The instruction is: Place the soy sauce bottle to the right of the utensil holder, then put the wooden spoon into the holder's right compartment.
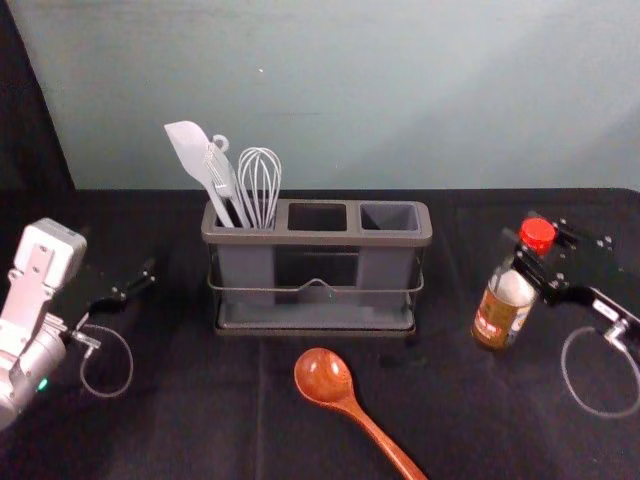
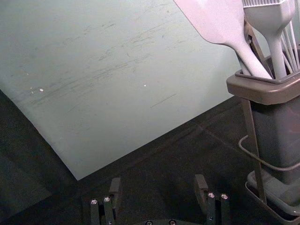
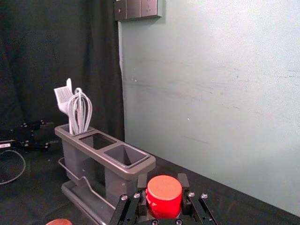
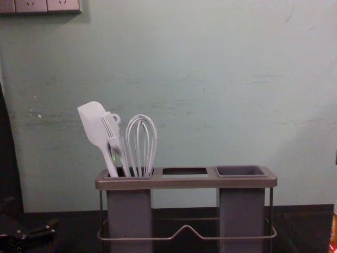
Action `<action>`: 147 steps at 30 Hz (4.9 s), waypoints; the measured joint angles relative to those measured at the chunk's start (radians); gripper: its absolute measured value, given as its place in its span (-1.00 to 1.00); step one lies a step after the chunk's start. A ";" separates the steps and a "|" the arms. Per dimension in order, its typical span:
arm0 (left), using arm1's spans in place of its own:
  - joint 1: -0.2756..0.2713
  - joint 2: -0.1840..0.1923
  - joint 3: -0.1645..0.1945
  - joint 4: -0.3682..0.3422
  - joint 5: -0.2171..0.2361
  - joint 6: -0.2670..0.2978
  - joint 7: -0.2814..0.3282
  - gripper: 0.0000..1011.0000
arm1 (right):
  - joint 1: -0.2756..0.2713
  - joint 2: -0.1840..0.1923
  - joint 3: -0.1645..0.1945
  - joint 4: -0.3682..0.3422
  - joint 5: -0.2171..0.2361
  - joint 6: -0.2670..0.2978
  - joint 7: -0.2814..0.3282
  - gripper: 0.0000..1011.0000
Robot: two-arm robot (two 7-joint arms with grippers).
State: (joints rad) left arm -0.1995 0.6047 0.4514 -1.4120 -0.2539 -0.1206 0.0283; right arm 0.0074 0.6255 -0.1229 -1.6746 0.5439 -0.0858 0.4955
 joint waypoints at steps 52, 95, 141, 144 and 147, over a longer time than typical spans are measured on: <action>0.000 0.000 0.000 0.000 0.000 0.000 0.000 1.00 | 0.300 -0.151 -0.160 0.357 -0.103 -0.070 0.075 -0.22; 0.000 0.000 0.000 0.000 0.000 0.000 0.000 1.00 | 0.294 -0.148 -0.161 0.350 -0.107 -0.043 0.052 0.31; 0.000 0.000 0.000 0.000 0.000 0.000 0.000 1.00 | 0.041 0.005 -0.022 -0.136 -0.100 -0.051 0.044 0.98; 0.000 0.000 0.000 0.000 0.000 0.000 0.000 1.00 | 0.020 0.029 -0.025 -0.193 -0.089 -0.012 0.049 0.98; 0.000 0.000 0.000 0.000 0.000 0.000 0.000 1.00 | -0.005 0.060 -0.043 -0.275 -0.061 0.088 0.047 0.98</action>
State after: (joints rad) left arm -0.1995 0.6047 0.4514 -1.4120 -0.2539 -0.1206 0.0283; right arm 0.0027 0.6857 -0.1661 -1.9494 0.4831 0.0021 0.5430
